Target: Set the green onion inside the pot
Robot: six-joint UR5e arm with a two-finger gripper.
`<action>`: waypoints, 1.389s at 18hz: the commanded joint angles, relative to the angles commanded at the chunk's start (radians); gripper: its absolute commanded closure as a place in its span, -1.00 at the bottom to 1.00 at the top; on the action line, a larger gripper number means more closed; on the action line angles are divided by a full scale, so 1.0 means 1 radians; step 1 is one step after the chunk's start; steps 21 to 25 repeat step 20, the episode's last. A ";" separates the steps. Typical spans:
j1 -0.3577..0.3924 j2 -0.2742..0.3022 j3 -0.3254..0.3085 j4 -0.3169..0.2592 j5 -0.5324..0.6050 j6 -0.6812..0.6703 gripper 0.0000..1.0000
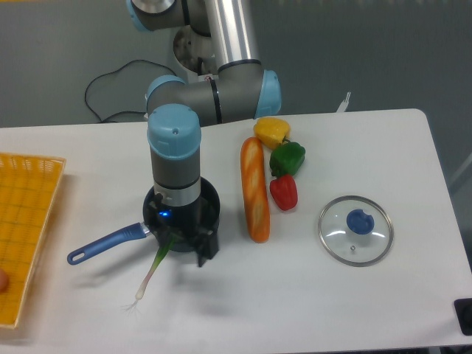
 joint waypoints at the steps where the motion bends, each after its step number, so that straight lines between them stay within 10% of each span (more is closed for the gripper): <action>1: 0.015 0.000 0.000 -0.002 -0.001 0.012 -1.00; 6: 0.109 0.012 0.002 -0.018 -0.002 0.112 -1.00; 15: 0.314 0.048 0.003 -0.264 0.000 0.635 -1.00; 25: 0.376 0.045 0.005 -0.268 -0.005 0.716 -1.00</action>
